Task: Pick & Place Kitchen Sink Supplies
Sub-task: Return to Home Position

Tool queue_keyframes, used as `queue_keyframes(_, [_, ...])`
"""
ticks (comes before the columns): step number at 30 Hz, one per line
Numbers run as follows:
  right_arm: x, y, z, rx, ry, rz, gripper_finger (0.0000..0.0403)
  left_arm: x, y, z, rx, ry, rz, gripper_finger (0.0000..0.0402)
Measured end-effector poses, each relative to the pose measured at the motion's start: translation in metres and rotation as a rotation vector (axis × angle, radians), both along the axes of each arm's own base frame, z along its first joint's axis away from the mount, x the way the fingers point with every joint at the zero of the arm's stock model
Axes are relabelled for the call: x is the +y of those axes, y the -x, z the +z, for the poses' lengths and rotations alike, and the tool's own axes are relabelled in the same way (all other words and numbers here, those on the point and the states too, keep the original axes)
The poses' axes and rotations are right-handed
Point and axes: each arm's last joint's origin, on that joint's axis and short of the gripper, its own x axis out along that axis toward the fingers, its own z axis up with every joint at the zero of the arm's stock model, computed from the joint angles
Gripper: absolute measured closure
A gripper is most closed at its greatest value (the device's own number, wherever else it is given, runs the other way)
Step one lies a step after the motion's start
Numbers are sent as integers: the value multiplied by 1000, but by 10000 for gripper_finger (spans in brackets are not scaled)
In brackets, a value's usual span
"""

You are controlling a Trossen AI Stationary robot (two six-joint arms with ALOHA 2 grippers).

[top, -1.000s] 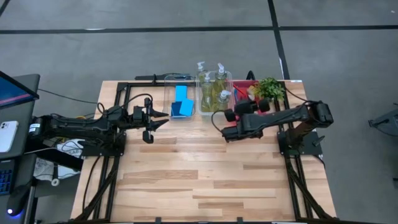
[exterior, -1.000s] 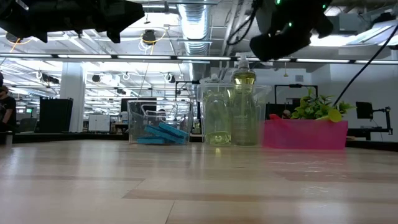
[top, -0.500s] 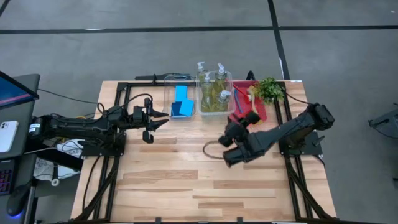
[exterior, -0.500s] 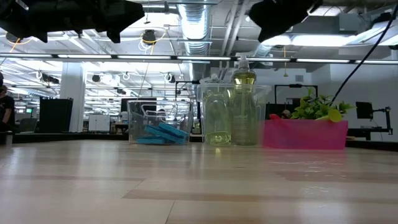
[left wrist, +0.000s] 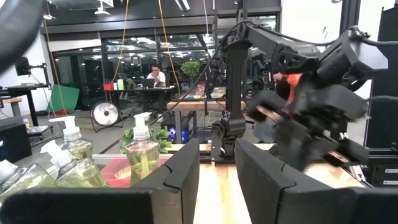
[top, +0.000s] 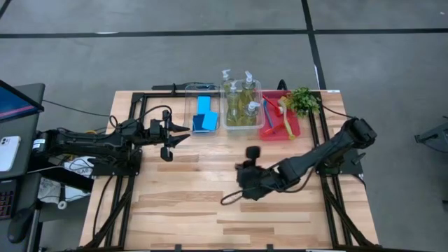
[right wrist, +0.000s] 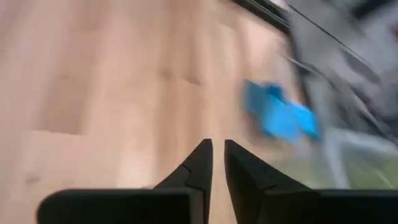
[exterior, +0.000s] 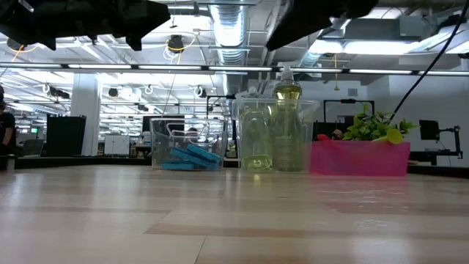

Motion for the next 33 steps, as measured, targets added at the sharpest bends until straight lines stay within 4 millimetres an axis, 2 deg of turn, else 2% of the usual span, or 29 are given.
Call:
queue_keyframes(4, [0, -12, -4, 6, -20, 293, 386, 0, 0, 0, 0, 0, 0, 297])
queue_keyframes(7, [-5, -18, 0, -19, -25, 378, 399, 0, 0, 0, 0, 0, 0, 297])
queue_keyframes(11, [-23, -25, 1, -31, -3, 300, 399, 0, 0, 0, 0, 0, 0, 297])
queue_keyframes(19, [-61, -33, 2, -74, -1, 12, 393, 0, 0, 0, 0, 0, 0, 297])
queue_keyframes(27, [-81, -35, -1, -32, 27, -36, 392, 0, 1, 0, -2, -1, 0, 297])
queue_keyframes(33, [-87, -34, -3, -2, 35, -50, 392, -1, 13, 7, -19, -27, 5, 297])
